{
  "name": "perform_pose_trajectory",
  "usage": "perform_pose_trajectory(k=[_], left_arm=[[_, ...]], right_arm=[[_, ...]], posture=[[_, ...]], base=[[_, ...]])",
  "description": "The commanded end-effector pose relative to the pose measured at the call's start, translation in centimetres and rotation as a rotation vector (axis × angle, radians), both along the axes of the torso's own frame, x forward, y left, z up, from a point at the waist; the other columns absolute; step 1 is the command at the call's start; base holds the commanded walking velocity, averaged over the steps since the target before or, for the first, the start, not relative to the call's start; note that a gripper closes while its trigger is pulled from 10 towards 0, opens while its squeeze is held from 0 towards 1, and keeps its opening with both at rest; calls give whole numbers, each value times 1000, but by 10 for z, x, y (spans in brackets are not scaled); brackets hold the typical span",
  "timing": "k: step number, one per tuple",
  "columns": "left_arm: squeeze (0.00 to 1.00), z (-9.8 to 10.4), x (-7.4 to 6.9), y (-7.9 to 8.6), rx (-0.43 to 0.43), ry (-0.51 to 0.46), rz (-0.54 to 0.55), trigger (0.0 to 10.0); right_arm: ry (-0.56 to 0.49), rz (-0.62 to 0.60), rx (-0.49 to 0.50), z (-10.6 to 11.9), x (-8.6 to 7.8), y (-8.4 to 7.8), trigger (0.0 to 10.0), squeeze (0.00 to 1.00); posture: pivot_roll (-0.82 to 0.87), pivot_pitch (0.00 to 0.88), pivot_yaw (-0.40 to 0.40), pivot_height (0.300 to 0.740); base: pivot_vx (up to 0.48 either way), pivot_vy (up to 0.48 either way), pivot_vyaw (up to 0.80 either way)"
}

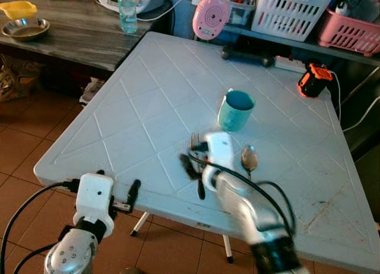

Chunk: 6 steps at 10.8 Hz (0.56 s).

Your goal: Setting the table

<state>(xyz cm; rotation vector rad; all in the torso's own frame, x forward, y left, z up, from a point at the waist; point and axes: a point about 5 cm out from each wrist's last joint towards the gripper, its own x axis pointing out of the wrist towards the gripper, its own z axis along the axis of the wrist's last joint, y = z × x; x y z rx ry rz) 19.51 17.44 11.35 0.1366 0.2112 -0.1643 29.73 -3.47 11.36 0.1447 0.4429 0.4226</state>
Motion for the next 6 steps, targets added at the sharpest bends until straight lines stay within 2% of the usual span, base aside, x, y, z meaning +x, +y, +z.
perform_pose_trajectory(k=[1, 2, 4, 6], left_arm=[[0, 1, -2, -4, -4, 10, -34, 10000], [0, 1, -3, -6, -1, 23, -66, 10000], [0, 2, -3, -6, -7, 33, -83, 10000], [0, 1, -3, -11, -17, 50, -124, 10000]], right_arm=[[104, 14, 48, -16, -16, 19, 0, 0], [143, 14, 31, -18, -18, 19, 0, 0], [193, -45, -41, -26, -21, 8, 0, 0], [203, -87, -99, -32, -21, -2, 0, 0]], posture=[[240, 126, -118, 740], [236, 130, -110, 740], [230, 129, -98, 740], [224, 126, -92, 740]], base=[[0, 0, 0], [0, 0, 0], [0, 0, 0], [0, 0, 0]])
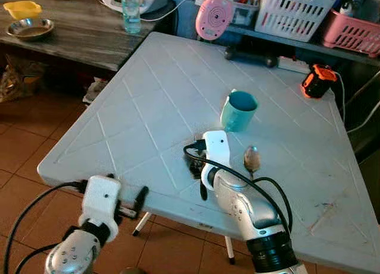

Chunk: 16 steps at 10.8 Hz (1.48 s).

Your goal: Setting the table

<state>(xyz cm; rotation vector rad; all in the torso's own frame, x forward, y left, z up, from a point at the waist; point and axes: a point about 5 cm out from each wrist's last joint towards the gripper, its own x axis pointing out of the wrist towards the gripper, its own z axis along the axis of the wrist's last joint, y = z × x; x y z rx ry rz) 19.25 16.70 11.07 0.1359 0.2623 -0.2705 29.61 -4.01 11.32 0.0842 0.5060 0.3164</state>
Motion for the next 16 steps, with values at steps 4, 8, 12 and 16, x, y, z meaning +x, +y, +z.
perform_pose_trajectory(k=[4, 8, 12, 16], left_arm=[[0, 8, 2, -7, -33, -20, -32, 10000], [0, 18, 2, -20, -124, -33, -153, 10000], [0, 26, 8, -25, -144, -53, -187, 10000], [0, 36, 18, -29, -152, -105, -180, 10000]], right_arm=[[179, -60, -7, -38, -17, -3, 0, 0], [162, -74, -26, -41, -12, -9, 0, 0], [156, -44, -43, -45, -15, -14, 0, 0], [-78, 36, -94, -24, -2, -22, 0, 0]], posture=[[225, 127, -89, 740], [221, 124, -94, 740], [210, 127, -96, 740], [208, 105, -97, 740]], base=[[0, 0, 0], [0, 0, 0], [0, 0, 0], [0, 0, 0]])
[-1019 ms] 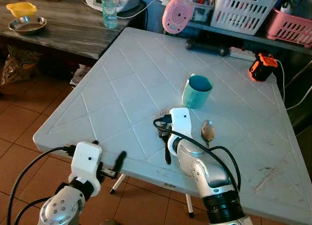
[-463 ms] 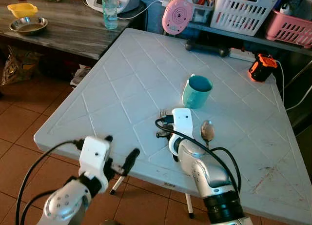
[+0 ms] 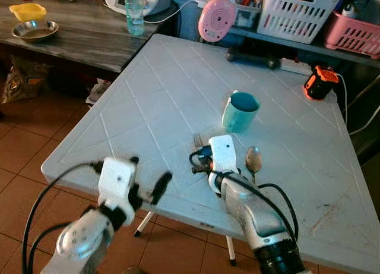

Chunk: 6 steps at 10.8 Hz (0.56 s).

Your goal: Setting the table

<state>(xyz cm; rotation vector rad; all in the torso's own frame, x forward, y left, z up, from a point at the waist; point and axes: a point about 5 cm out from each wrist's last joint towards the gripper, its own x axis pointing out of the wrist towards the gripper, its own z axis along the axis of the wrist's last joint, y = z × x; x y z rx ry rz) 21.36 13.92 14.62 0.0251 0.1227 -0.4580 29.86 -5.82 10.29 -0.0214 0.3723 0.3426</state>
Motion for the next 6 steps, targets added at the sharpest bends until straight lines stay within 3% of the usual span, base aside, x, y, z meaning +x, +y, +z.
perform_pose_trajectory(k=[1, 4, 6], left_arm=[[0, 9, 3, -5, -8, -37, -17, 10000], [0, 17, 22, -11, -51, -85, 37, 10000], [0, 14, 36, -5, -23, -108, 148, 10000]], right_arm=[[-49, 3, -35, 1, 3, -4, 0, 0], [-309, -15, -22, 34, 14, -17, 0, 0], [-389, -60, -4, 44, 18, -28, 0, 0]], posture=[[204, 99, -97, 740], [191, 63, -96, 740], [189, 36, -95, 740]], base=[[0, 0, 0], [0, 0, 0], [0, 0, 0]])
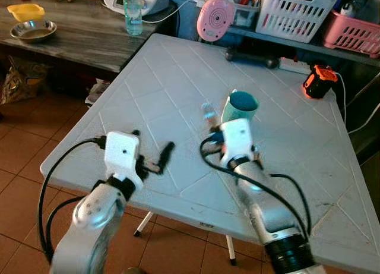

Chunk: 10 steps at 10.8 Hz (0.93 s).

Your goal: Setting the table

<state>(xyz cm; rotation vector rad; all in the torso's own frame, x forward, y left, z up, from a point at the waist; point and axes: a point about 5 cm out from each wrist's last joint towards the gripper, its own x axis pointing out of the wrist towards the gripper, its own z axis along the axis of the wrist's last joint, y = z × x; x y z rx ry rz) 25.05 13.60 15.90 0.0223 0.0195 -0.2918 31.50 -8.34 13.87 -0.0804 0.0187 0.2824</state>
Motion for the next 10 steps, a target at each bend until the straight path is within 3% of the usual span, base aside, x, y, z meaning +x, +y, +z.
perform_pose_trajectory(k=[1, 2, 3, 6, 8, 10], left_arm=[[0, 0, 4, 7, 27, -18, 67, 10000], [0, -7, 10, 29, 117, -20, 244, 10000], [0, -13, 11, 40, 110, 3, 309, 10000], [0, -15, 17, 47, 79, -2, 369, 10000], [0, -18, 18, 47, 63, 7, 375, 10000], [0, -19, 19, 49, 62, 9, 372, 10000]], right_arm=[[-55, -23, 20, 11, 3, -6, 0, 0], [-93, -31, 12, 14, 4, -9, 5804, 0], [-92, -41, 73, 15, 5, -8, 10000, 0], [-97, -52, 112, 16, 5, -4, 10000, 0], [-84, -55, 123, 14, 3, -5, 10000, 0], [-85, -64, 128, 13, 3, -5, 10000, 0]], posture=[[191, 20, -94, 740], [192, 6, -93, 740], [193, 0, -94, 740], [197, 0, -93, 740], [195, 0, -94, 740], [194, 0, -88, 740]], base=[[0, 0, 0], [0, 0, 0], [0, 0, 0], [0, 0, 0], [0, 0, -719], [0, 399, -753]])
